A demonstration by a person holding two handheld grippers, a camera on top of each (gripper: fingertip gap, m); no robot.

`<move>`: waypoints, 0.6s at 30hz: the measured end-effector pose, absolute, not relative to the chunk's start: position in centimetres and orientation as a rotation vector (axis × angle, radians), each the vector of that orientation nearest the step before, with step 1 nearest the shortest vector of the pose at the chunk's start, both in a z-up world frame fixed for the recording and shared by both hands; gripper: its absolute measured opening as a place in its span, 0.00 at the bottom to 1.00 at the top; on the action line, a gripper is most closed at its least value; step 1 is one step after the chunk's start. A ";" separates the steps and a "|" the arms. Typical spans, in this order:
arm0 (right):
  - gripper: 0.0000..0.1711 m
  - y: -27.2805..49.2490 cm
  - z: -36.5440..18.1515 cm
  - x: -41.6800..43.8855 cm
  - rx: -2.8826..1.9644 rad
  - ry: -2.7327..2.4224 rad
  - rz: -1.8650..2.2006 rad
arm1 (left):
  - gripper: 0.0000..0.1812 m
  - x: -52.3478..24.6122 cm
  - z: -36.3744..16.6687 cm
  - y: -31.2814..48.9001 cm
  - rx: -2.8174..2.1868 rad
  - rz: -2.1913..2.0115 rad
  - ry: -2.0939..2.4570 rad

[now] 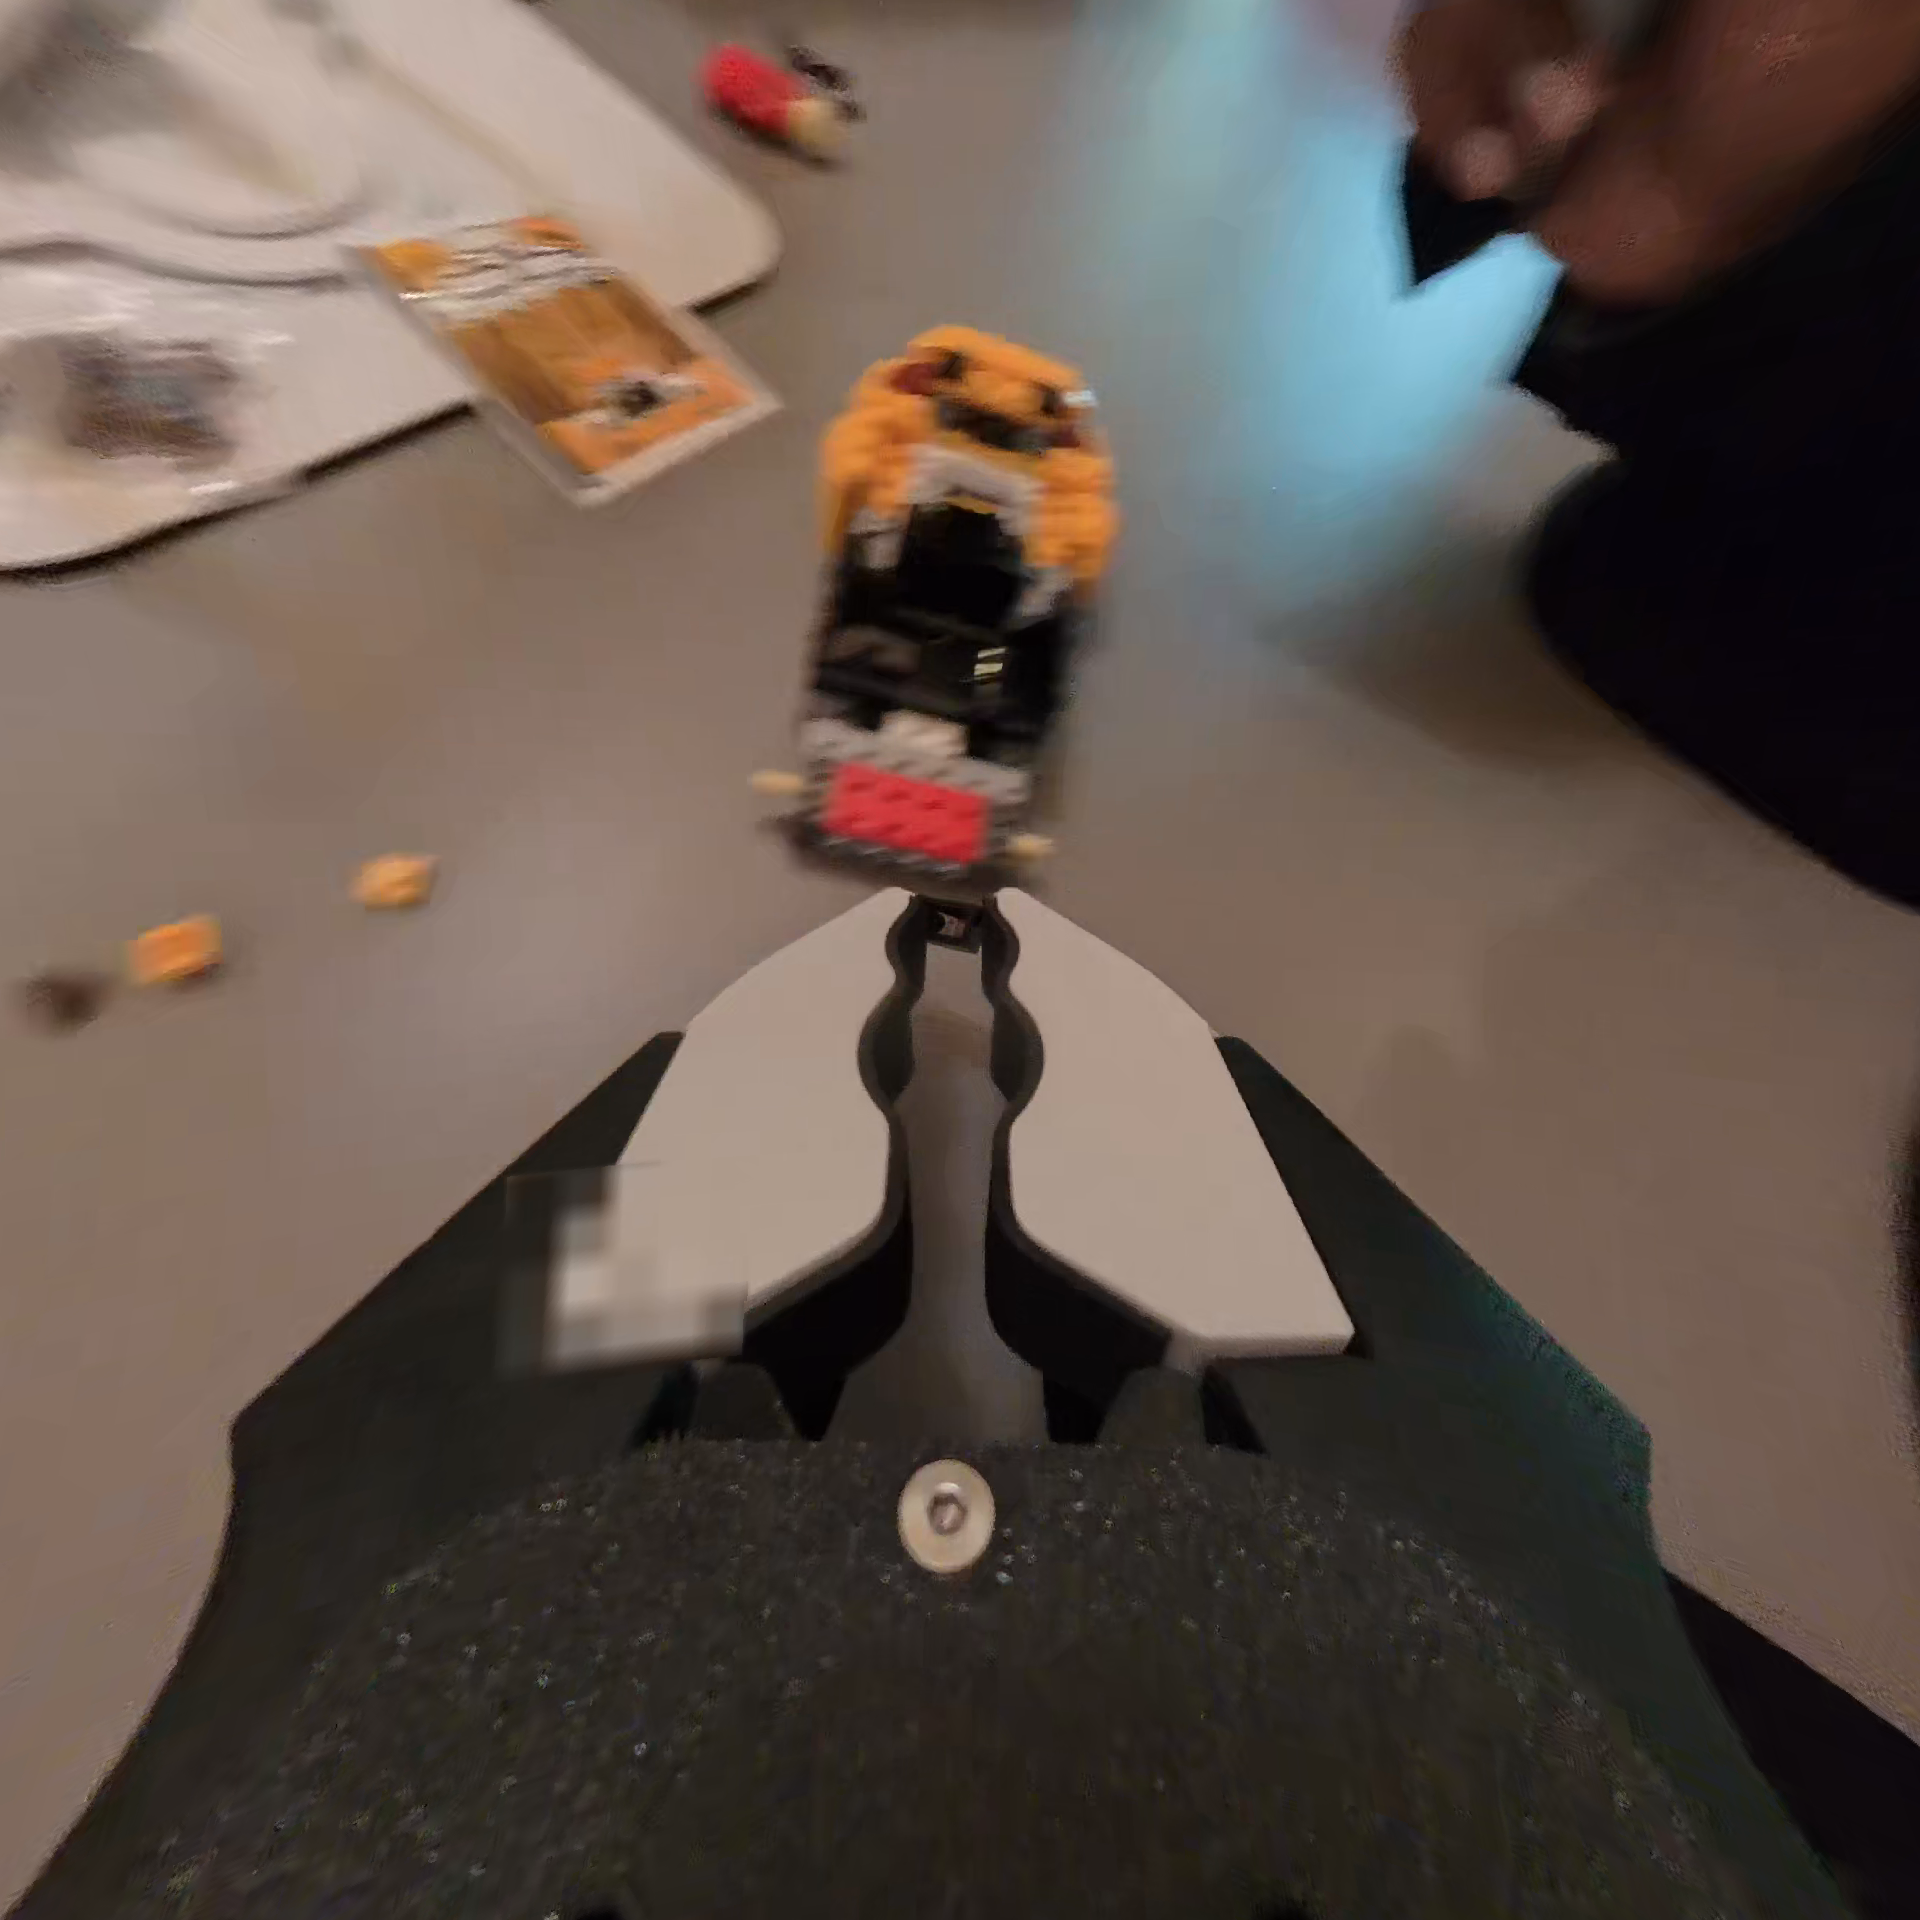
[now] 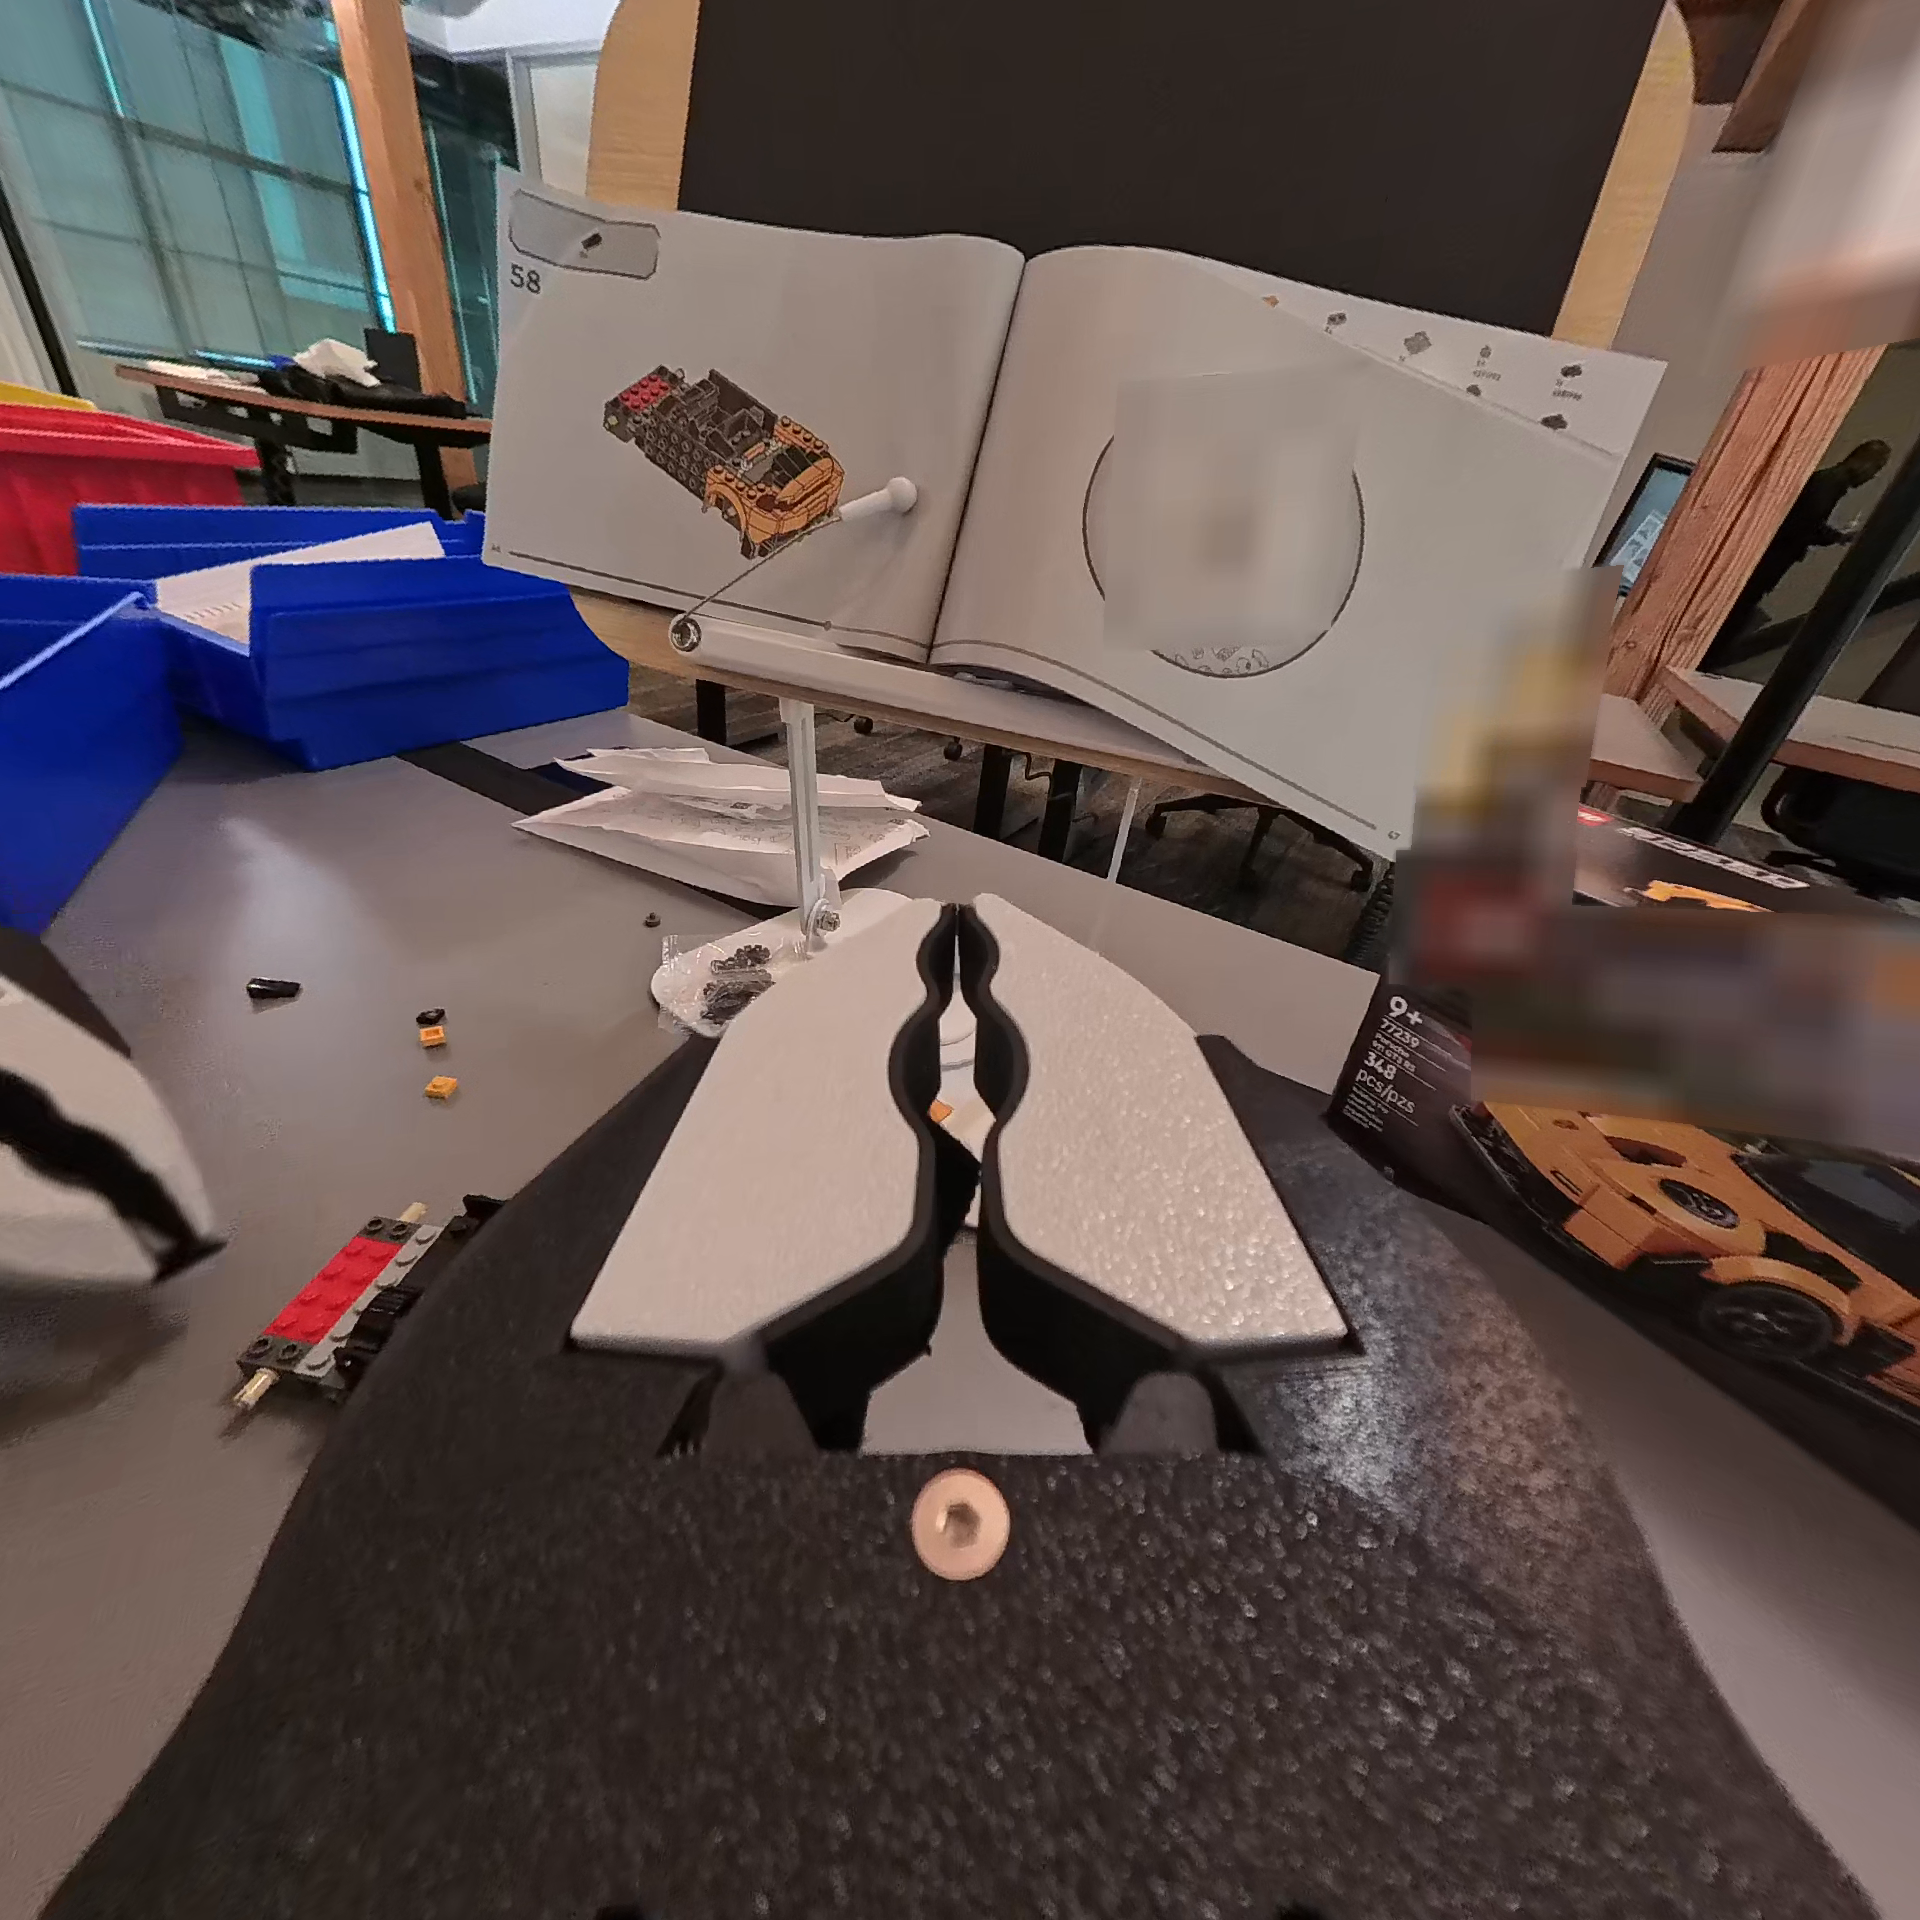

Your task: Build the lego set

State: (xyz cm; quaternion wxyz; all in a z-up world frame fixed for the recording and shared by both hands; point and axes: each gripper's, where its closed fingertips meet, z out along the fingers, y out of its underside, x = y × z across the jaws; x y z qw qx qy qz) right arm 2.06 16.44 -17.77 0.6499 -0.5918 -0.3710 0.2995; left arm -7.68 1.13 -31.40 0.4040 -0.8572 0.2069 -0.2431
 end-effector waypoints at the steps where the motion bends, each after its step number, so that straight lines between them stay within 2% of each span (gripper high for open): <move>1: 0.00 16.4 -17.8 2.0 -1.345 -0.848 0.681 | 0.05 -6.2 -31.5 0.7 -2.161 -0.650 0.590; 7: 0.00 16.2 -18.1 1.7 -1.346 -0.869 0.681 | 0.06 -0.7 -33.8 -0.8 -2.180 -0.560 0.977; 9: 0.00 16.2 -18.1 1.7 -1.344 -0.871 0.681 | 0.10 -0.4 -34.2 -1.0 -2.154 -0.503 1.047; 11: 0.00 16.3 -18.2 1.7 -1.346 -0.874 0.680 | 0.16 -0.6 -33.7 -1.0 -2.121 -0.497 1.046; 18: 0.00 16.3 -18.5 1.6 -1.355 -0.882 0.683 | 0.14 -3.4 -31.4 -1.2 -2.043 -0.589 0.915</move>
